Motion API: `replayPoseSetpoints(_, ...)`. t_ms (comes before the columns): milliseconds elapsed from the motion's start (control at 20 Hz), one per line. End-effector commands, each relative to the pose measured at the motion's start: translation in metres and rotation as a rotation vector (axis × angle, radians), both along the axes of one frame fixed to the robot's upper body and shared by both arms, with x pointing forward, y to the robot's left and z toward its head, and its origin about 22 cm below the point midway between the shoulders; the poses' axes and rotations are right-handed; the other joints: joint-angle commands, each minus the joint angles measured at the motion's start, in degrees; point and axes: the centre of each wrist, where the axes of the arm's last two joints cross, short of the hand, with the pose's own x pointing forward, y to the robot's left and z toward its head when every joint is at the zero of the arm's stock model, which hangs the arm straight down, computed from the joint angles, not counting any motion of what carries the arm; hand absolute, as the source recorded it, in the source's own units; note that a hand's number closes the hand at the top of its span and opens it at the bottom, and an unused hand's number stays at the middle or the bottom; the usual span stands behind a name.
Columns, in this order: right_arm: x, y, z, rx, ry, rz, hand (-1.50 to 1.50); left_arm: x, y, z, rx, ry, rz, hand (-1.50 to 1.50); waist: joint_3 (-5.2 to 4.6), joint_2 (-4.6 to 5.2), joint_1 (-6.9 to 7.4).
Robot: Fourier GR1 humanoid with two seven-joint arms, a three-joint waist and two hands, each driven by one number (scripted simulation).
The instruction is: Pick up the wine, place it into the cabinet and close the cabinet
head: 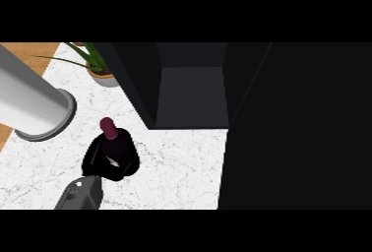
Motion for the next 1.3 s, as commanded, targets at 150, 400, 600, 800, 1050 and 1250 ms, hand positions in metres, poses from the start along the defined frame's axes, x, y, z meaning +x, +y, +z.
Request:
replayPoseSetpoints(150,-0.03,-0.009,0.015,0.059,-0.052,0.018,-1.5,-0.043,0.011,-0.002,-0.081,-0.162,0.272,1.5,0.11,-0.28,0.88)
replayPoseSetpoints(400,-0.044,-0.02,0.029,0.041,-0.064,0.031,-1.5,-0.033,0.004,0.034,-0.082,-0.178,0.209,1.5,0.09,-0.05,0.54)
replayPoseSetpoints(600,-0.027,-0.004,0.02,0.073,-0.064,0.023,-1.5,-0.03,-0.039,0.066,-0.114,-0.167,0.151,1.5,0.0,-0.03,0.67)
replayPoseSetpoints(800,-0.04,-0.011,0.025,0.06,-0.067,0.037,-1.5,-0.039,-0.067,0.096,-0.088,-0.196,0.155,1.5,0.02,-0.1,0.16)
replayPoseSetpoints(1050,-0.035,-0.015,0.028,0.031,-0.06,0.038,-1.5,-0.036,-0.105,0.138,-0.068,-0.202,0.127,1.5,0.0,0.2,-0.05)
replayPoseSetpoints(1250,-0.032,-0.014,0.021,0.057,-0.064,0.036,-1.5,-0.011,-0.121,0.157,-0.078,-0.187,0.15,1.5,0.0,0.34,-0.53)
